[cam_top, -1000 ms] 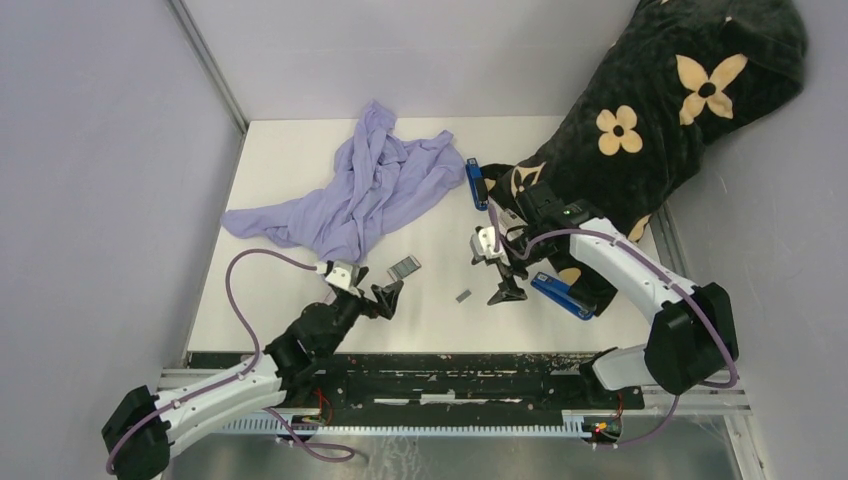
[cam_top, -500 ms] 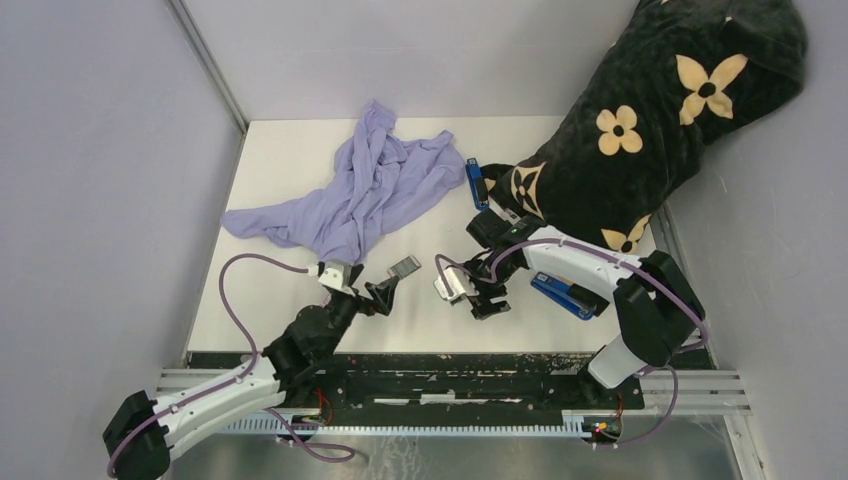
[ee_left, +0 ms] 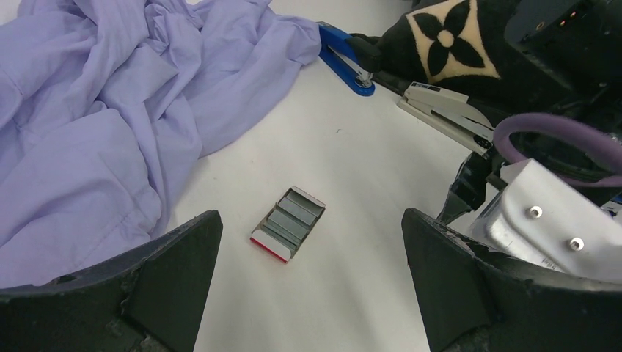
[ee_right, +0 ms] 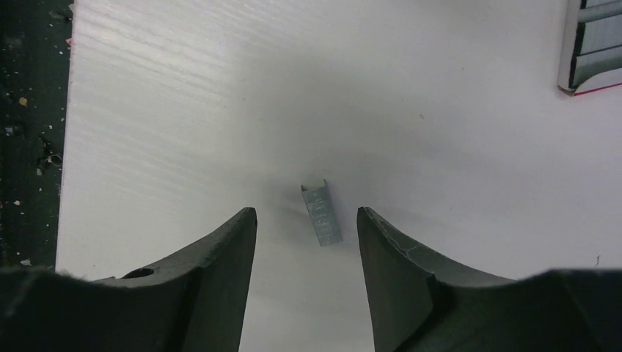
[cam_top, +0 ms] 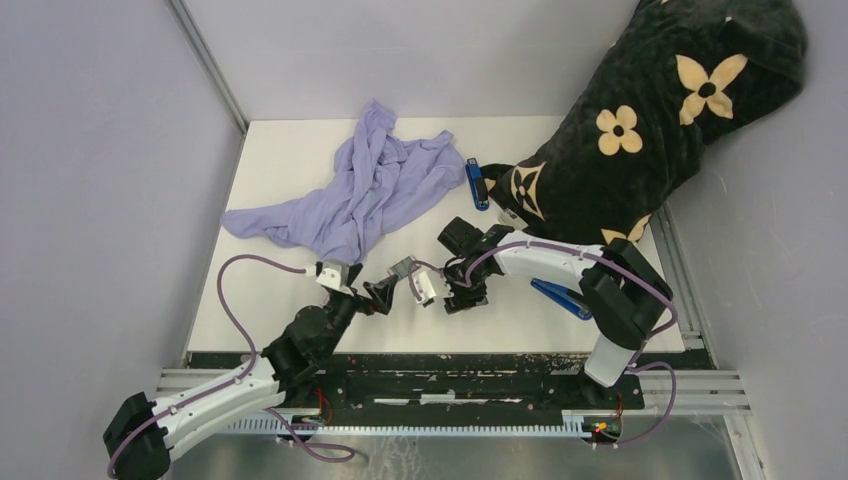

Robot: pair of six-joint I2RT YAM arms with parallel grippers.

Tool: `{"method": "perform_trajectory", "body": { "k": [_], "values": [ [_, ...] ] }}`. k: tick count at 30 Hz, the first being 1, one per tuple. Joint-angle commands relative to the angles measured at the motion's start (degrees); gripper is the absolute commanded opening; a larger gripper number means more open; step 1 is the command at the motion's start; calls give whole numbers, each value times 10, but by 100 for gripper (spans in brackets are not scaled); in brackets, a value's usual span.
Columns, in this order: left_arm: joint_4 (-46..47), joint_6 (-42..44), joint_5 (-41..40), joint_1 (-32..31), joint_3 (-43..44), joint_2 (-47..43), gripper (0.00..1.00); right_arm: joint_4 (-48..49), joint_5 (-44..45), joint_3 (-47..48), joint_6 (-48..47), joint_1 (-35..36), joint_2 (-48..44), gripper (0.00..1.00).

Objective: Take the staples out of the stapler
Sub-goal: Pick up the staple from the center of the board.

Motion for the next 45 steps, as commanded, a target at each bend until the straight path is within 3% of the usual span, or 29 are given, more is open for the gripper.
{"method": "perform_trajectory", "body": {
  "k": [1,22,31,36,45],
  "values": [
    [28,-27,-22,3,-17,-6,99,27,51,25,17,24,22,58],
    [23,-28,-22,4,-19,-18,99,22,68,39,29,29,58,37],
    [18,-31,-26,5,-21,-27,99,14,70,44,35,29,60,21],
    [12,-37,-35,6,-21,-29,99,9,74,52,54,29,59,19],
    [-43,-92,-43,37,41,49,95,-7,60,73,107,11,46,15]
  ]
}}
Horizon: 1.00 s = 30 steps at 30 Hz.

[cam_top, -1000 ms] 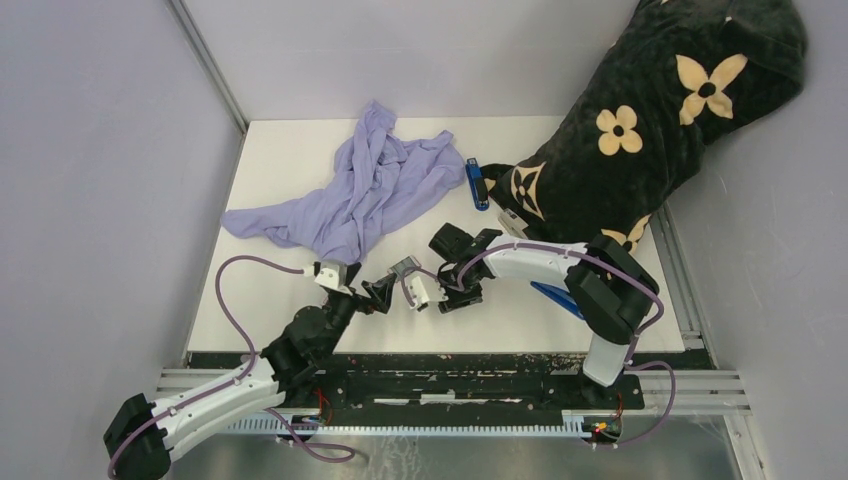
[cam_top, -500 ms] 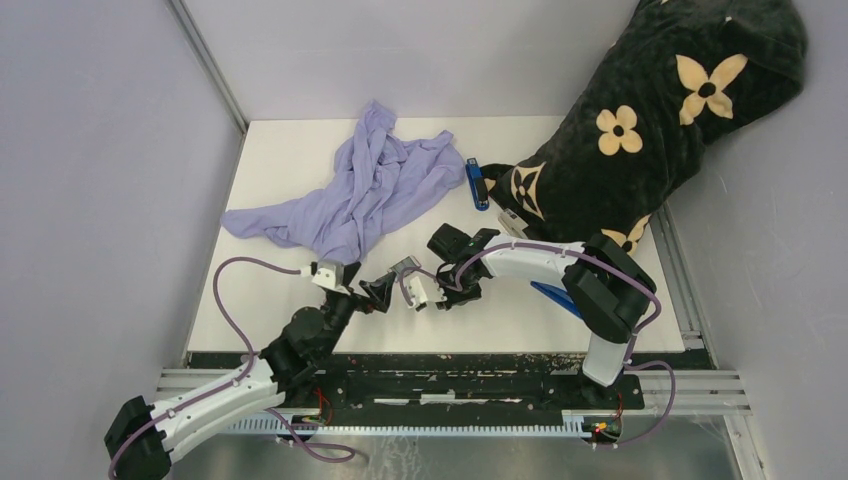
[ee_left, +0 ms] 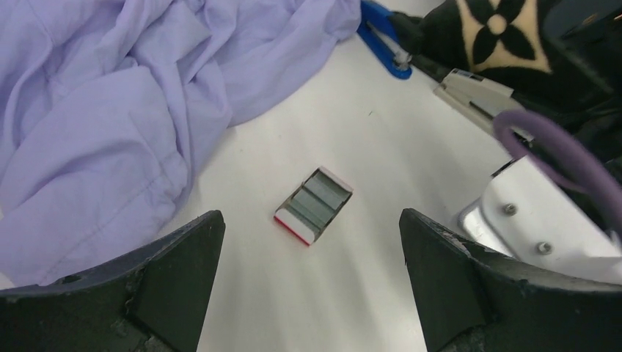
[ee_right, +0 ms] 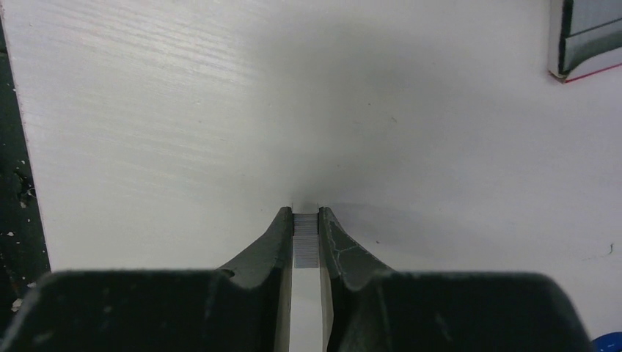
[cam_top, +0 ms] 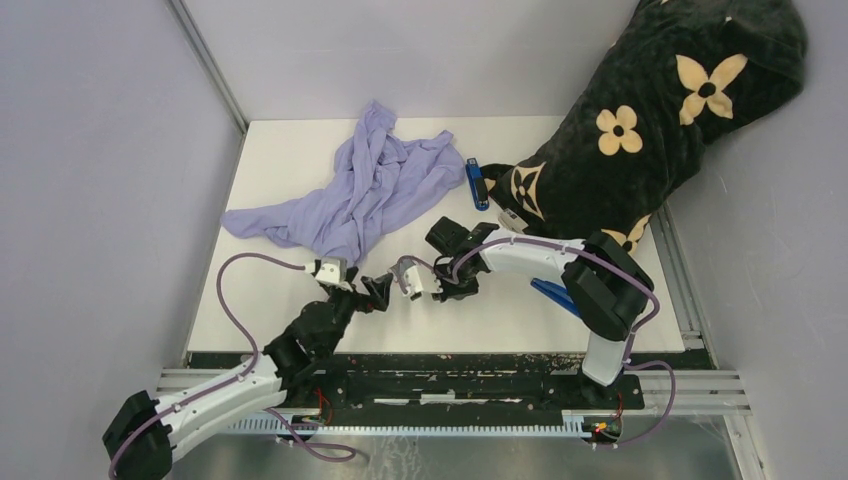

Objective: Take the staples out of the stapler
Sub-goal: Pick up the staple from the center of the board, then place the staple in the staple box.

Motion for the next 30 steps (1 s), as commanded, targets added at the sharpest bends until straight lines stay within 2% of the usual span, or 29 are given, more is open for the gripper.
{"method": "perform_trajectory", "body": {
  "k": [1,6,9,11,14,17,24,30],
  "values": [
    [-26,-67,1,43,47,52,94,-6,-10,27,40,-19,-21,15],
    [-36,-104,131,153,92,139,84,-9,-38,29,71,-44,-56,15],
    [-61,-103,192,197,144,212,77,-9,-55,30,84,-52,-73,14],
    [-81,-94,229,216,189,268,65,-9,-62,30,88,-55,-82,14],
    [-116,-82,266,232,261,353,38,-10,-68,29,92,-58,-91,14],
    [-148,-68,284,237,312,421,22,-10,-75,29,96,-62,-100,14],
    [-208,-51,300,241,388,523,18,-12,-97,31,110,-71,-121,14],
    [-219,-47,315,242,407,572,18,-10,-124,35,132,-75,-135,14]
  ]
}}
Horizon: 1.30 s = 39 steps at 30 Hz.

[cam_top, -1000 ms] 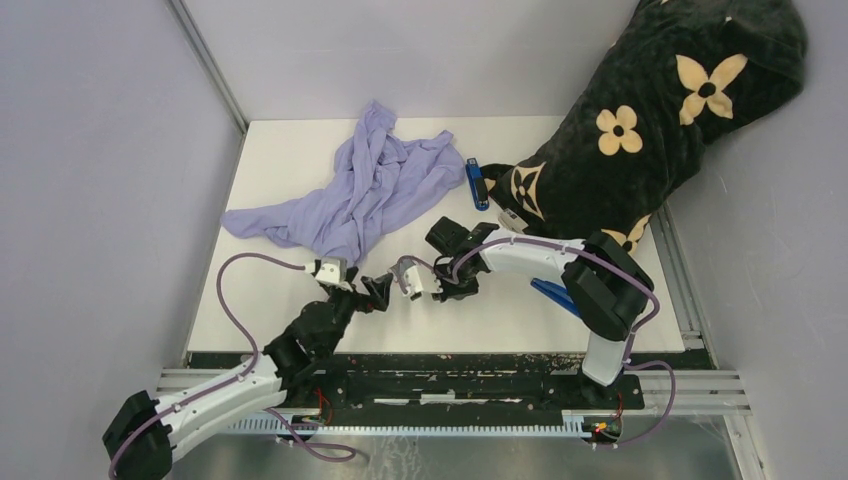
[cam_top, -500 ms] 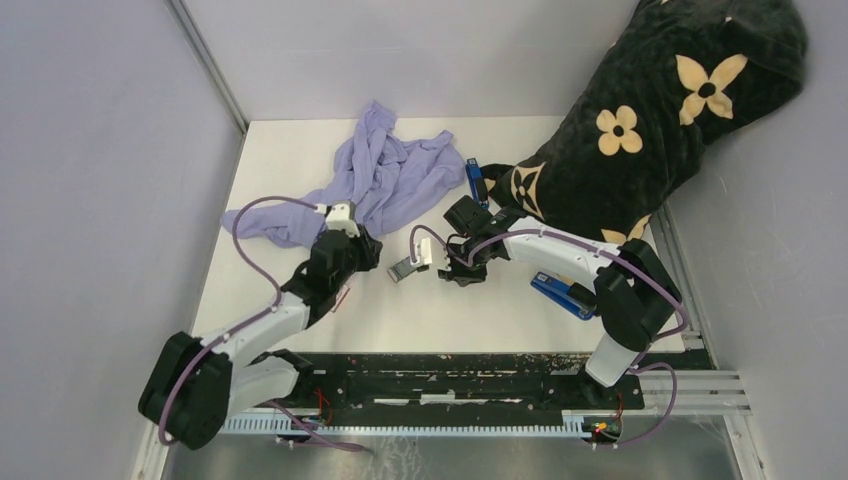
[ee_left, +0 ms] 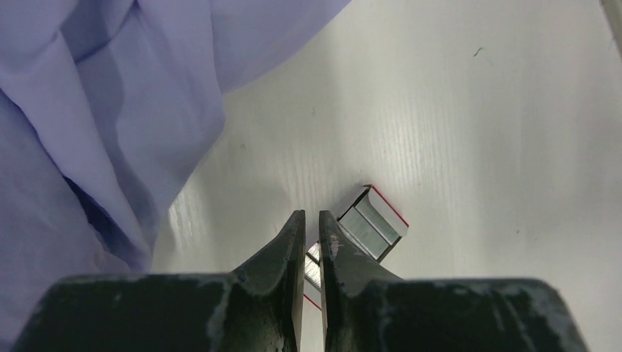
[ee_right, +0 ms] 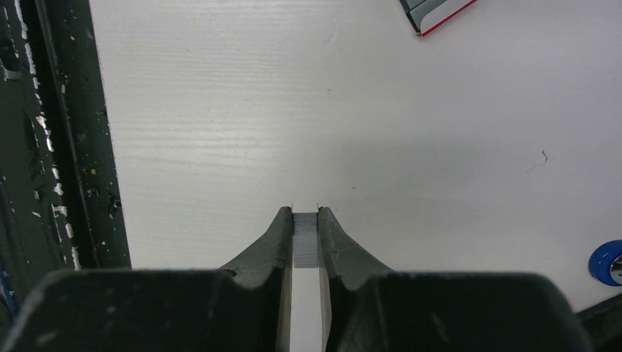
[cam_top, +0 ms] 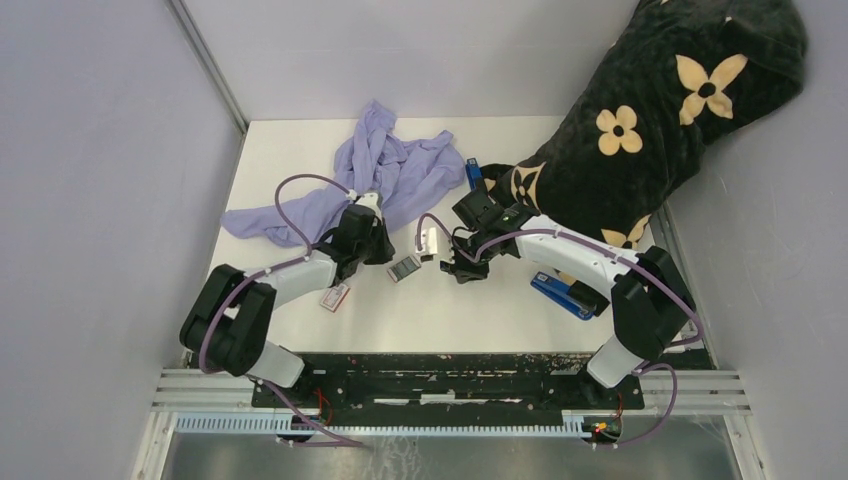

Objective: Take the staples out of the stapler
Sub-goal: Place the staple in the staple box.

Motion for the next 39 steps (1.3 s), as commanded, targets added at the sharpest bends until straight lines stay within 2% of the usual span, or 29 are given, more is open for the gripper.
{"method": "perform_trajectory", "body": {
  "k": [1,9,15,22,27,33,36,39],
  "values": [
    [-15,23,24,4,30,22,18,6,-41,24,32,-3,-27,14],
    [-21,26,44,6,46,59,18,26,-115,30,109,-4,-21,14],
    [-26,26,63,5,52,77,18,54,-127,25,152,-5,-25,14],
    [-15,21,93,6,39,84,18,194,-131,-14,308,-8,-17,14],
    [-5,17,91,5,22,69,18,268,-124,-28,387,-8,-9,14],
    [-5,8,8,6,0,1,22,338,-102,-44,464,-7,2,14],
    [6,2,-48,6,-35,-72,33,359,-88,-37,498,-4,22,14],
    [33,-5,-95,6,-94,-186,37,374,-73,-26,523,1,43,14]
  ]
}}
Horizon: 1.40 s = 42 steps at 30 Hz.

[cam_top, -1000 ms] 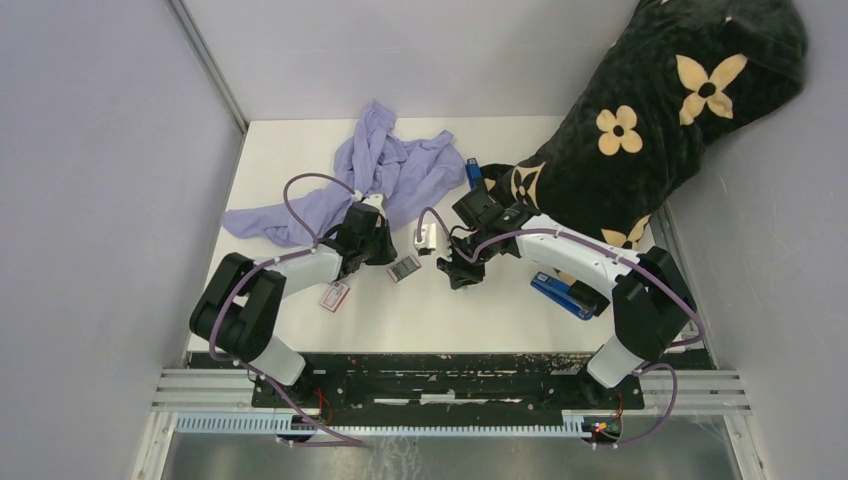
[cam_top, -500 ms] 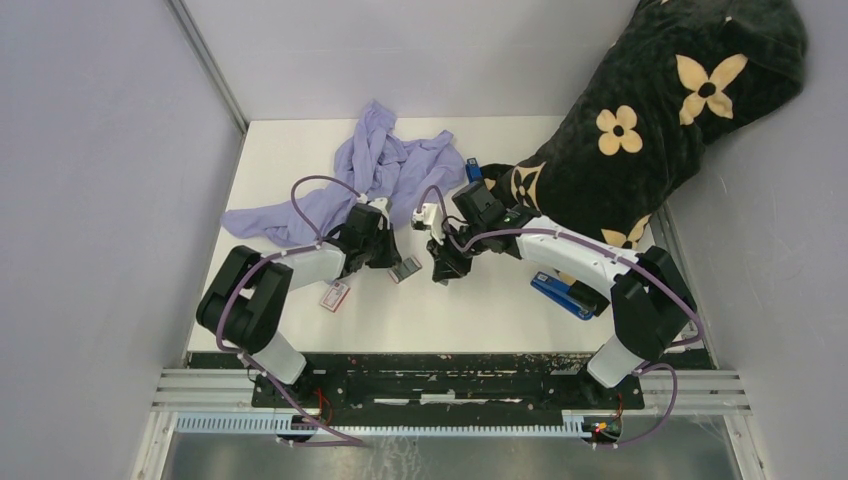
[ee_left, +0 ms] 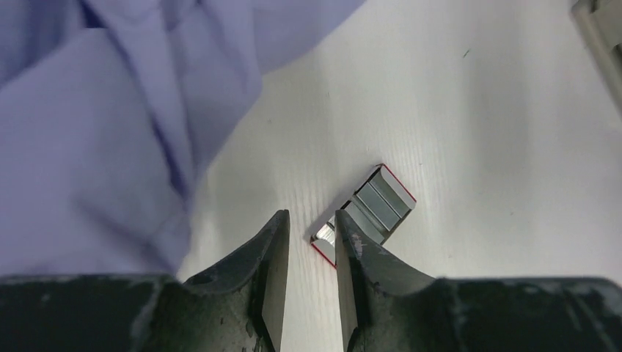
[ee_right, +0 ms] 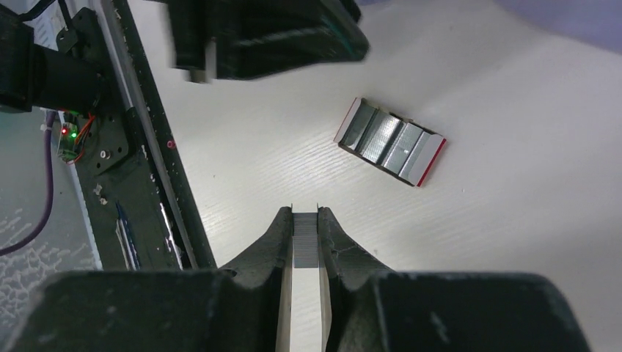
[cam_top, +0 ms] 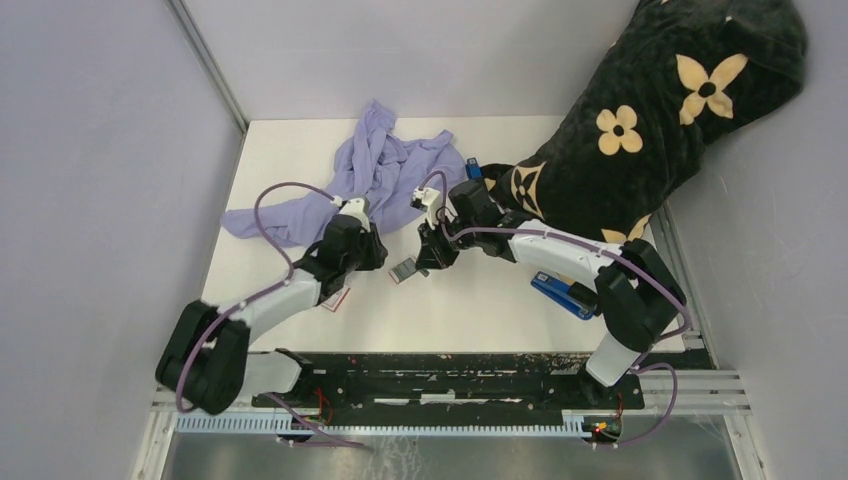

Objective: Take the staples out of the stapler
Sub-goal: Place the staple in the staple box.

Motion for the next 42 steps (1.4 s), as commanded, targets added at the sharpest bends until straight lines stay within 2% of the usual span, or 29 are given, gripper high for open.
{"method": "perform_trajectory", "body": {
  "k": [1,7,11,15,29,42],
  "values": [
    [60,-12,-93,3,-74,-161,37,62,33,20,65,10,31,14],
    [105,-21,-120,2,-210,-362,43,61,71,76,80,41,99,14],
    [116,-35,-142,3,-269,-430,43,52,105,118,93,55,139,14],
    [116,-43,-147,3,-294,-471,43,32,141,151,103,65,166,14],
    [138,-43,-140,3,-306,-461,43,14,247,164,127,87,188,16],
    [142,-41,-137,3,-309,-467,43,15,261,171,122,97,203,16]
  ]
}}
